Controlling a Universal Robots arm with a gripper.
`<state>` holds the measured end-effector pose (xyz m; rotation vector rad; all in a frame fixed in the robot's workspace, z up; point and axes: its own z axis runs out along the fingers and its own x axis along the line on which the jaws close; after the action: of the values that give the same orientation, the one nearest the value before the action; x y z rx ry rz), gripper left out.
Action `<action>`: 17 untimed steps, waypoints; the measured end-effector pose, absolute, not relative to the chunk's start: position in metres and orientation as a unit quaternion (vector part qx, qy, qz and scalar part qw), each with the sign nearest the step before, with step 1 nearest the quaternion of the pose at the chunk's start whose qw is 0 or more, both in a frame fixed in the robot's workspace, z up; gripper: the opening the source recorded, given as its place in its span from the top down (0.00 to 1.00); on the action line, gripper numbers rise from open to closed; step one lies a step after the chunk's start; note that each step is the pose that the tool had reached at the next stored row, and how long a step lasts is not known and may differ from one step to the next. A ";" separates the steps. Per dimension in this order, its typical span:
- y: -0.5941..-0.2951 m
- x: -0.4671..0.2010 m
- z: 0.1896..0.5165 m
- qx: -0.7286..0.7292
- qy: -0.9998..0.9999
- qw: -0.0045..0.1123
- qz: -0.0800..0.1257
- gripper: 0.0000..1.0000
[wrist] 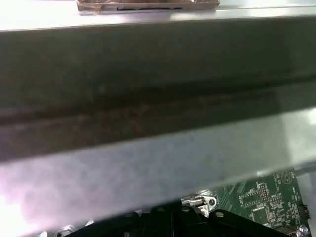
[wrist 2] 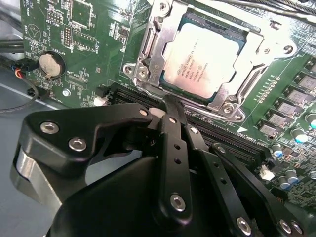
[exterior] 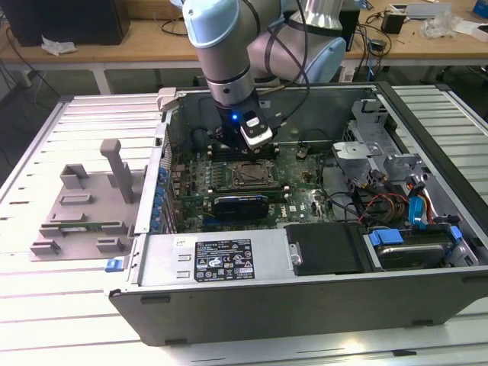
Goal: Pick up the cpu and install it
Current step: 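Install the first cpu locking lever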
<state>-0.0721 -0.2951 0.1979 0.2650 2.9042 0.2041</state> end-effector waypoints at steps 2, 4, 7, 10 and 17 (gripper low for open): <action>-0.295 -0.071 0.197 0.090 0.987 0.109 0.070 0.89; -0.295 -0.069 0.197 0.090 0.988 0.109 0.070 0.89; -0.296 -0.067 0.197 0.090 0.988 0.109 0.070 0.89; -0.295 -0.067 0.199 0.090 0.987 0.109 0.070 0.89; -0.295 -0.066 0.212 0.089 0.989 0.106 0.051 0.89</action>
<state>-0.0664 -0.2955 0.2119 0.2620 2.9138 0.1513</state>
